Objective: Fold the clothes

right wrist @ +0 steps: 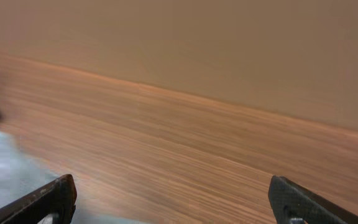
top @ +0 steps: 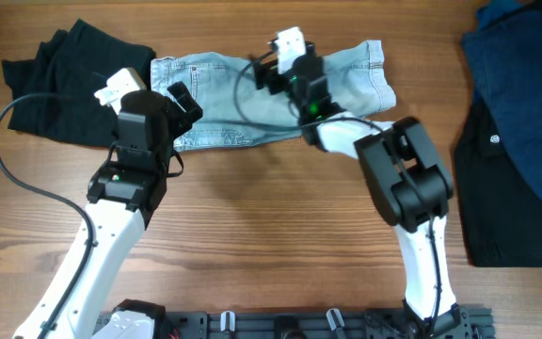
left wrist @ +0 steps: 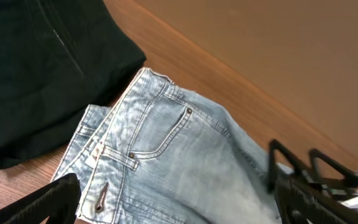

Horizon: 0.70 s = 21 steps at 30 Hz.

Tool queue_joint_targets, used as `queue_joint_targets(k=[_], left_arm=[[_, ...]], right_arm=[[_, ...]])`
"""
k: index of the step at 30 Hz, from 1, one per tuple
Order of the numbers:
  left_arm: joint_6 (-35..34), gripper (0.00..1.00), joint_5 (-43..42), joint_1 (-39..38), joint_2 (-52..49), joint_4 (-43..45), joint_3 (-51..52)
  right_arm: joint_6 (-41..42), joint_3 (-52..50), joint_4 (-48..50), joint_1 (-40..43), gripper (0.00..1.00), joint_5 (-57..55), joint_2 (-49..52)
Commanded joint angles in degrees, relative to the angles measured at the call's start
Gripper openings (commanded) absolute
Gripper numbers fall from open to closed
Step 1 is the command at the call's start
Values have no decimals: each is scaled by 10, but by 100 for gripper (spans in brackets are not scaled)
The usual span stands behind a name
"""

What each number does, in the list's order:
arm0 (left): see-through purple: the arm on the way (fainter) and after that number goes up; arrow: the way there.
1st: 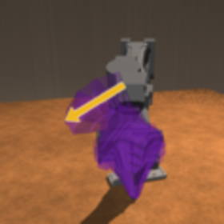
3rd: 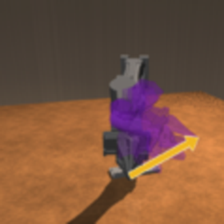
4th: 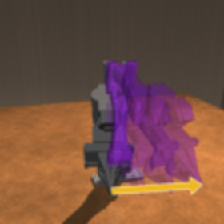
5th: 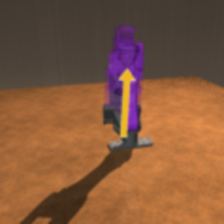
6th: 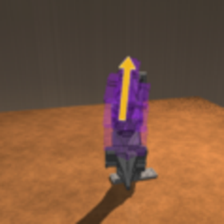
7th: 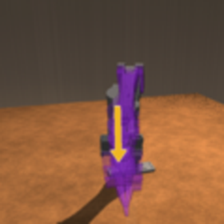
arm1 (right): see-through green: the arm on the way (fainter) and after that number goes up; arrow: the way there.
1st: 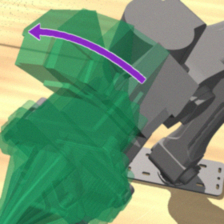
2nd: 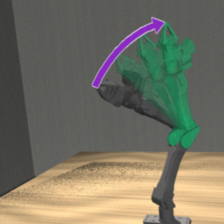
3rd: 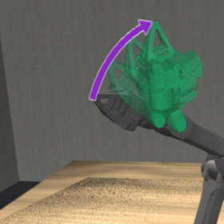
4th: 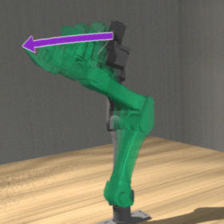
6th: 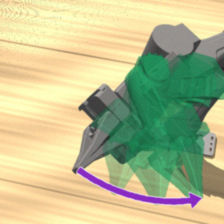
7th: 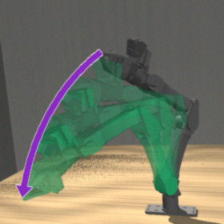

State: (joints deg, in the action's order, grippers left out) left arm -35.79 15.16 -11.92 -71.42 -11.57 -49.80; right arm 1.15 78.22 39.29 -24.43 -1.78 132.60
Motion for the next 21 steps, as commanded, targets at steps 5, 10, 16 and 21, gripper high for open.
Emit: queue_joint_targets(k=[5, 10, 16, 21], left_arm=[[13, 100, 14, 2, -33, 2, -11], [13, 100, 14, 2, -37, 1, -11], [13, 100, 14, 2, -37, 1, -11], [13, 100, 14, 2, -37, 1, -11]], right_arm=[[-12, 9, -46, 41, 100, -32, 16], [-33, 9, -48, 76, 100, -47, 21], [-41, 16, -47, 131, 100, -47, 6], [-39, 25, -123, 157, 100, -47, -38]])
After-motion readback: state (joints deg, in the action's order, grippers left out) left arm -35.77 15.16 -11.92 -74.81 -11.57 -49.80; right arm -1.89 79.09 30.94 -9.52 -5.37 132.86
